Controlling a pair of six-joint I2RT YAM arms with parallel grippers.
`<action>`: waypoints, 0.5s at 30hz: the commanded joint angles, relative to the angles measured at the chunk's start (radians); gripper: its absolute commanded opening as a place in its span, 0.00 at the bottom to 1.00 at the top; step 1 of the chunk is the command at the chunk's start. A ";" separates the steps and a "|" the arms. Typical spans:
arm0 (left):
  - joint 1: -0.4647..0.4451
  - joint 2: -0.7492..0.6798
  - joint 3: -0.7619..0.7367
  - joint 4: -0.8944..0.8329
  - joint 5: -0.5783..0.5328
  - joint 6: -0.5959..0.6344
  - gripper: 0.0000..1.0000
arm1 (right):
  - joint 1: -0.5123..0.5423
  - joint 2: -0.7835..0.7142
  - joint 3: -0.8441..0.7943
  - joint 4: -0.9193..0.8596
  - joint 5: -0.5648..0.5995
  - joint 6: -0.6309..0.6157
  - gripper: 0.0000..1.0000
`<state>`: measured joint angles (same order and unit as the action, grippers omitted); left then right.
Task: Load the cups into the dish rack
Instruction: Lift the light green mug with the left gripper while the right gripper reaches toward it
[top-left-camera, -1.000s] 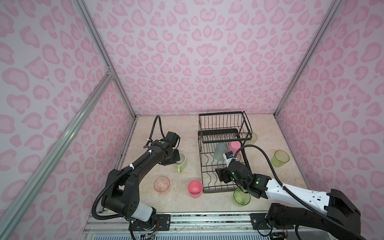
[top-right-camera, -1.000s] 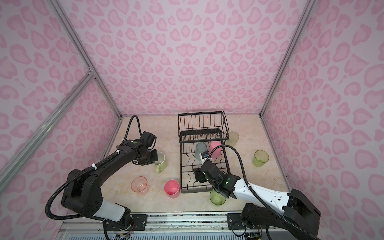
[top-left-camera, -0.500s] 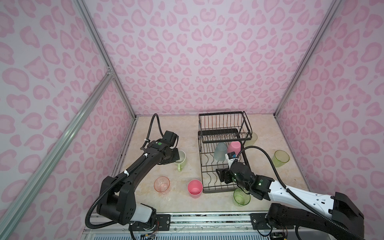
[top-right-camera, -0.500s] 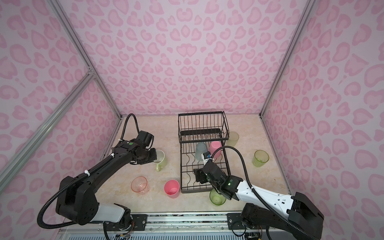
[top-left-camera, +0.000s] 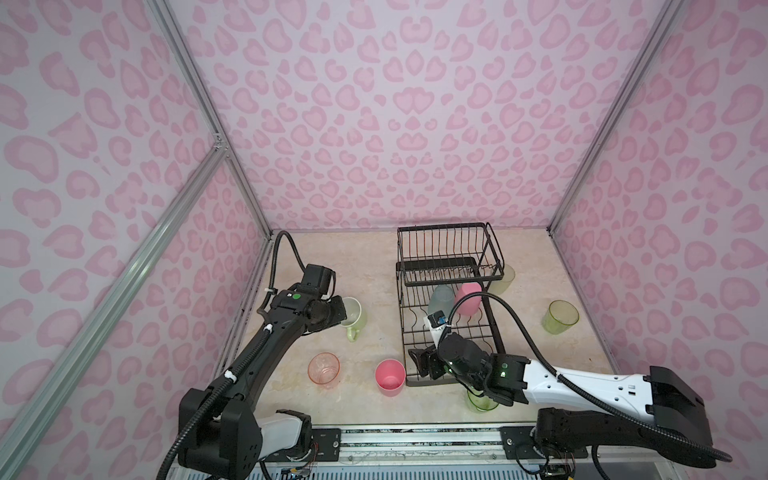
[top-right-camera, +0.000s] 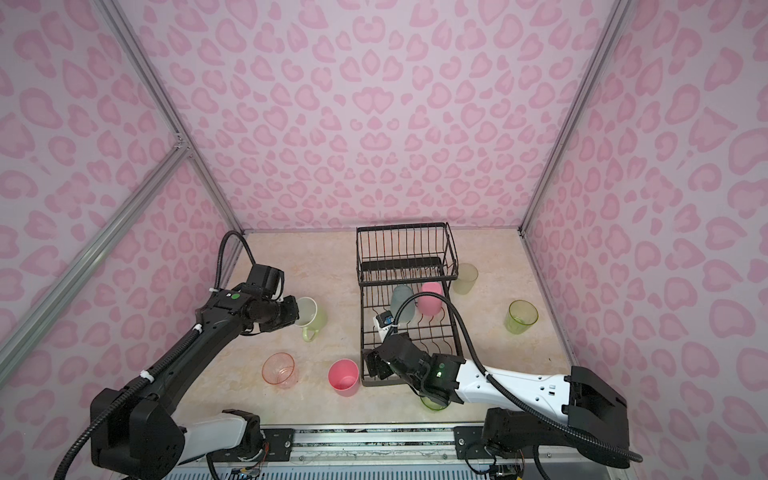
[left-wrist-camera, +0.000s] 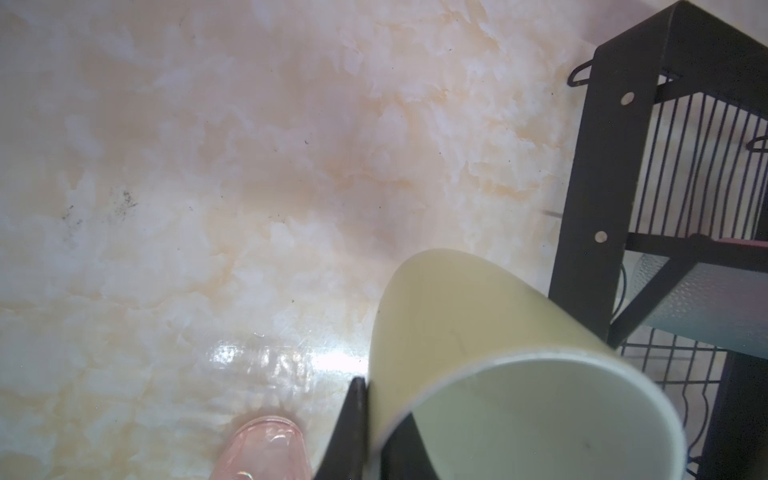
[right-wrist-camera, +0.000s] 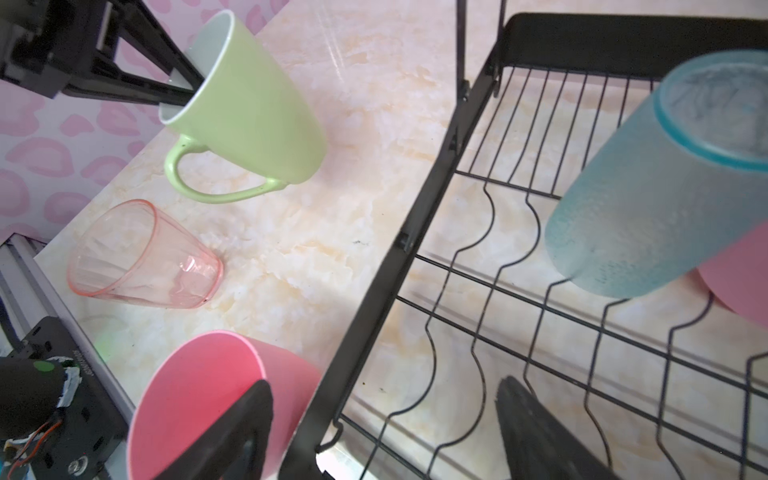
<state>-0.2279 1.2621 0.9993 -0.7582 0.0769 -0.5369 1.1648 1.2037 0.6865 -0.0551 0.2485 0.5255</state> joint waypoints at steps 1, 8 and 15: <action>0.033 -0.033 -0.008 0.070 0.096 0.003 0.04 | 0.036 0.032 0.052 -0.035 0.038 -0.054 0.84; 0.122 -0.084 0.003 0.125 0.262 -0.028 0.04 | 0.085 0.064 0.290 -0.142 -0.015 -0.146 0.85; 0.166 -0.129 0.030 0.270 0.415 -0.157 0.04 | 0.069 0.088 0.528 -0.184 -0.092 -0.141 0.85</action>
<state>-0.0700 1.1511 1.0122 -0.6487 0.3614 -0.6083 1.2407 1.2716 1.1580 -0.2001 0.2066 0.3889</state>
